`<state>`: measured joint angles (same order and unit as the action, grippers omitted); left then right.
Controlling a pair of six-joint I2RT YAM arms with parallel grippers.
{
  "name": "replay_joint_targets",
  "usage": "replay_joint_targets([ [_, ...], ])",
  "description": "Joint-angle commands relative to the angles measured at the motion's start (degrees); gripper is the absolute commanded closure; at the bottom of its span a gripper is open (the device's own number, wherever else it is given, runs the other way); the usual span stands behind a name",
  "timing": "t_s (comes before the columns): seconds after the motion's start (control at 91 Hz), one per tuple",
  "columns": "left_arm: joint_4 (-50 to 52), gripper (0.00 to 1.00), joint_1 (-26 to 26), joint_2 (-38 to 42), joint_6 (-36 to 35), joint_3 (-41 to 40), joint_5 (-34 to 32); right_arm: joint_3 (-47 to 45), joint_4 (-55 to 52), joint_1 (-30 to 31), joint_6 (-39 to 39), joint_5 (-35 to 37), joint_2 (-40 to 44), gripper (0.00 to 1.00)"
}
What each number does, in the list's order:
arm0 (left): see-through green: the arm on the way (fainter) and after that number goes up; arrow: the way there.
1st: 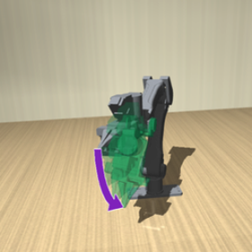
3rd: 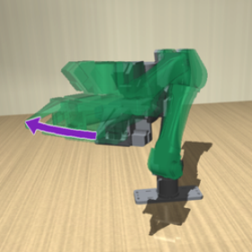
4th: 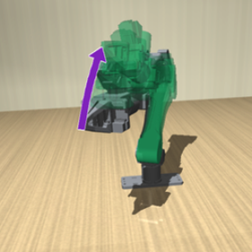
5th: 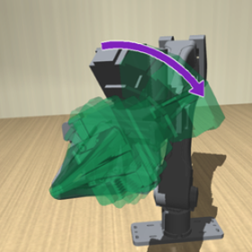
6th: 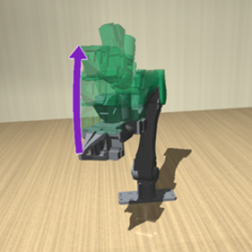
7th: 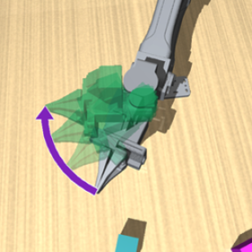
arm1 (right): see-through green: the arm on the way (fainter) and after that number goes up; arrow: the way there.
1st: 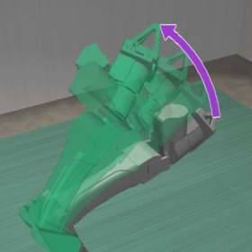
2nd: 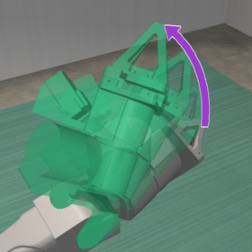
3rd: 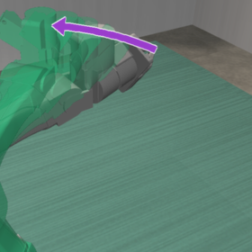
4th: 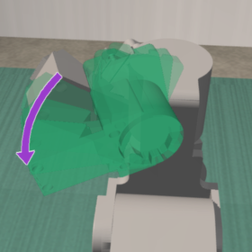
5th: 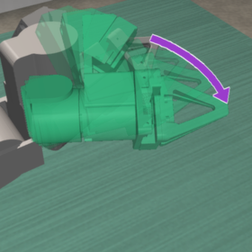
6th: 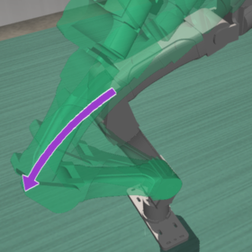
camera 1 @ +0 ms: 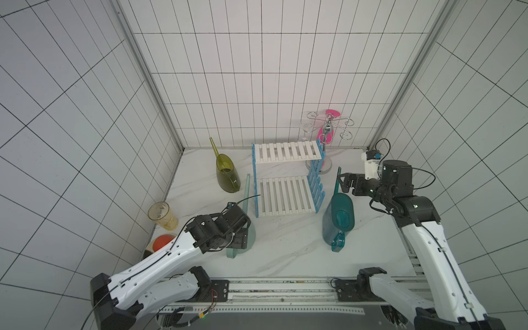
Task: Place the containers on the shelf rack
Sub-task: 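Pick up a container from the center of the board.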
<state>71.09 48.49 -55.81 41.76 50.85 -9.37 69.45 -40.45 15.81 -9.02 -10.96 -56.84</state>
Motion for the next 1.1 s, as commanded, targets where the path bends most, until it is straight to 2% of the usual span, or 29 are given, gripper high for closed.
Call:
replay_joint_targets([
  [0.0, -2.1, 0.16, 0.3, -0.1, 3.6, -1.7, -0.6, 1.8, -2.1, 4.7, -0.6, 2.6, -0.5, 0.01],
  [0.242, -4.3, 0.24, 0.3, 0.6, 5.1, -4.4, -1.3, 0.3, -1.8, 9.4, -2.1, 5.0, 0.7, 0.01],
  [0.506, -5.5, 0.44, 0.3, -0.3, 5.7, -5.0, -1.4, 0.1, -1.0, 9.8, -1.7, 6.0, 1.1, 0.01],
  [0.66, -5.5, 0.49, 0.3, -0.9, 5.4, -4.9, -1.9, -0.5, -0.1, 9.8, -1.4, 6.2, 1.4, 0.01],
  [1.088, -5.4, 0.73, 0.3, -1.4, 5.8, -4.3, -1.5, -1.6, 1.2, 9.8, -1.2, 6.8, 2.8, 0.01],
])
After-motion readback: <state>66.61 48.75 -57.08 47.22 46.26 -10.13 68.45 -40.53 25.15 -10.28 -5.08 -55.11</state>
